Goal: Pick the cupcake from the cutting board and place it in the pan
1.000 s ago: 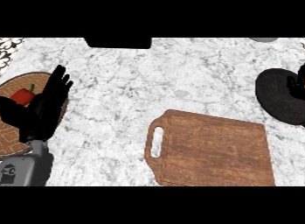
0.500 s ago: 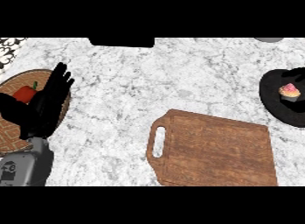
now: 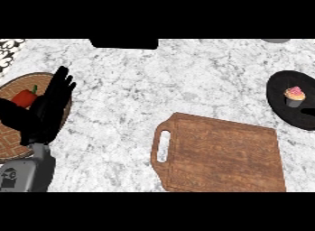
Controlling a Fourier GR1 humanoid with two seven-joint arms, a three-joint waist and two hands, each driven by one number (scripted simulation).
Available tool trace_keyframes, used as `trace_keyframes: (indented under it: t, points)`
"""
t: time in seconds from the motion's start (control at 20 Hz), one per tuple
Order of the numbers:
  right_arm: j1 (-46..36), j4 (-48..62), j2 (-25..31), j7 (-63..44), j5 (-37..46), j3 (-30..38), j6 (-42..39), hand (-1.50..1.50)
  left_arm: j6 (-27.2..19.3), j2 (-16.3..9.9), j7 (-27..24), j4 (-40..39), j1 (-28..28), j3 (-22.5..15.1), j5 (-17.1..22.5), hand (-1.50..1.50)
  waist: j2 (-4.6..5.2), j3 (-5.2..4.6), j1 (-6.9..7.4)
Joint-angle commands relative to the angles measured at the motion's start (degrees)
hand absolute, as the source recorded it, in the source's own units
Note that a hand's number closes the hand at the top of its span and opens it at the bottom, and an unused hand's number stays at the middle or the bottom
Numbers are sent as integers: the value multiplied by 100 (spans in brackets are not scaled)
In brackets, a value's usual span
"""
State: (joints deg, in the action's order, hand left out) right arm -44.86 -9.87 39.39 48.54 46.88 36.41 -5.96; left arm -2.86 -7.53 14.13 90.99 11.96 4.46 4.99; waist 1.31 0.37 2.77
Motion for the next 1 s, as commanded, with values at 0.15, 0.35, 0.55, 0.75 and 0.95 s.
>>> trace_keyframes:
  t: [0.15,0.35,0.55,0.75,0.95]
  points:
    - [97,474,1042,106,-822,775,-1876,-150,64,-27,-172,0,-279,11,-26,0,-1,3,-28]
    - [459,552,1336,504,-1026,929,-2604,-150,12,20,-194,-82,-210,56,0,0,34,27,-92]
    - [763,595,1560,791,-1090,918,-3411,-150,-37,-38,-44,63,-169,104,4,0,-27,37,-210]
    - [814,457,1821,697,-1100,858,-3660,-150,31,-126,15,53,-101,205,107,0,-18,41,-203]
    - [1151,349,1601,962,-1191,861,-3478,-150,0,14,-51,211,-371,48,32,0,-57,36,-168]
